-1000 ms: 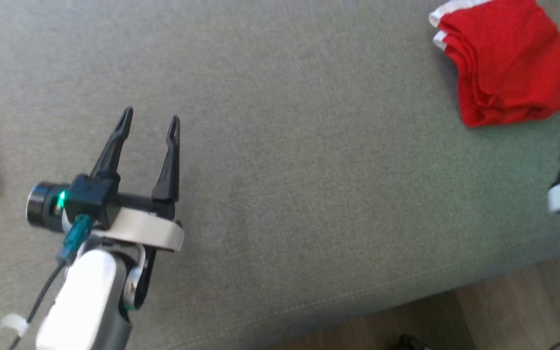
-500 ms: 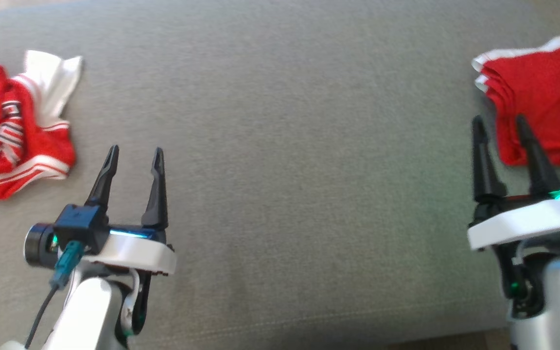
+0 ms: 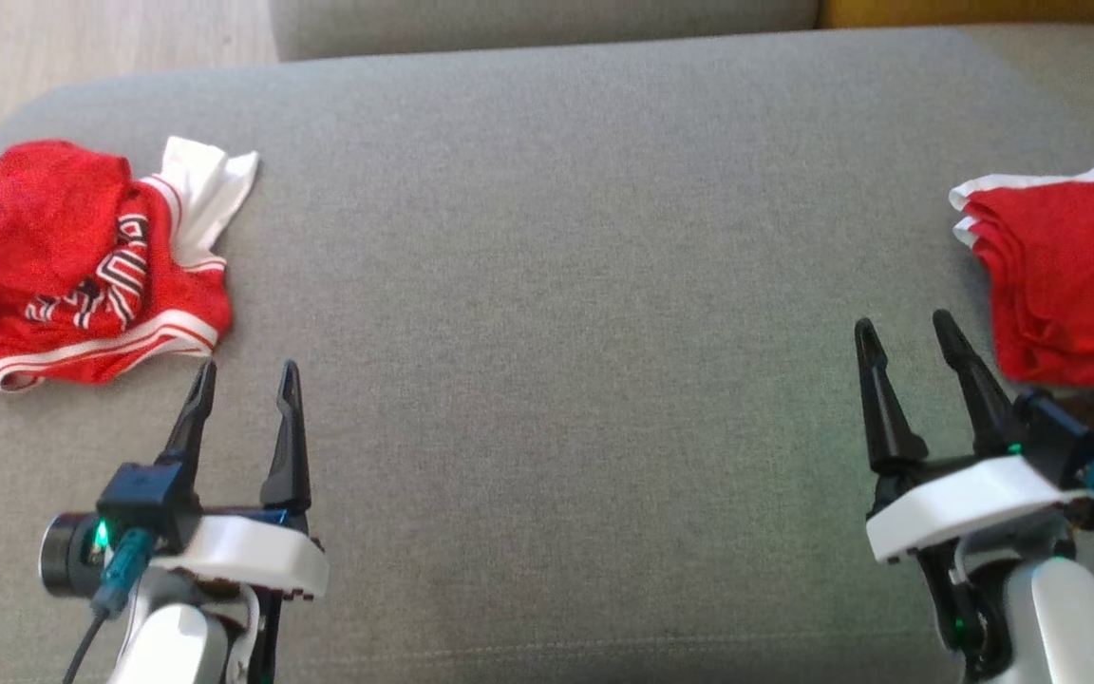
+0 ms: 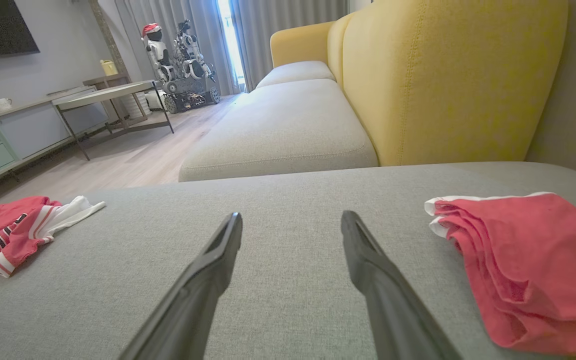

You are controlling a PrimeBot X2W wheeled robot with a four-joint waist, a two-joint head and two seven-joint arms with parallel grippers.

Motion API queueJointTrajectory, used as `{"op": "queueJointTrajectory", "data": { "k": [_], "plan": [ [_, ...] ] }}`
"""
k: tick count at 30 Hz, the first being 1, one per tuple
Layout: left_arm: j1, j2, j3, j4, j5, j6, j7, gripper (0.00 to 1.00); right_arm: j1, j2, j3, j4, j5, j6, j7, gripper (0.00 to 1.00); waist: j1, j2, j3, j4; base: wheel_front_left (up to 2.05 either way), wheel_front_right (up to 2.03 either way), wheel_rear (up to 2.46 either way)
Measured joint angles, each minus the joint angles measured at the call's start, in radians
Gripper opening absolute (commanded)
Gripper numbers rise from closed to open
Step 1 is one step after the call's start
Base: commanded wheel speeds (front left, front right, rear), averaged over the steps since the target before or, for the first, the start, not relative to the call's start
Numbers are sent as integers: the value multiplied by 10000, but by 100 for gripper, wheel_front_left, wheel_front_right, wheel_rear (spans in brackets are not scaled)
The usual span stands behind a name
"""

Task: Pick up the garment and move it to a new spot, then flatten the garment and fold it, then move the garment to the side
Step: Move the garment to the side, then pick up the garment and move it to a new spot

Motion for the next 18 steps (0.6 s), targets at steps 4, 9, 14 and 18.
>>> {"op": "queueJointTrajectory", "data": {
  "k": [4, 9, 14, 18],
  "plan": [
    [216, 42, -35, 52, -84, 0, -2, 100, 313, 0, -42, 33, -81, 0, -33, 100, 0, 0, -282, 39, 0, 0, 0],
    [459, 119, -73, 136, -86, 0, 8, 100, 701, 0, -61, 42, -173, 0, -29, 100, 0, 0, -613, 57, 0, 0, 0],
    [720, 148, -113, 240, -174, 0, 46, 100, 868, 2, -61, -63, -184, 0, -27, 100, 0, 0, -939, 42, 0, 0, 0],
    [909, 184, -173, 263, -176, 2, 100, 100, 971, 4, -58, -182, -205, 0, -19, 100, 0, 0, -1142, 18, 0, 0, 0]
  ]
}}
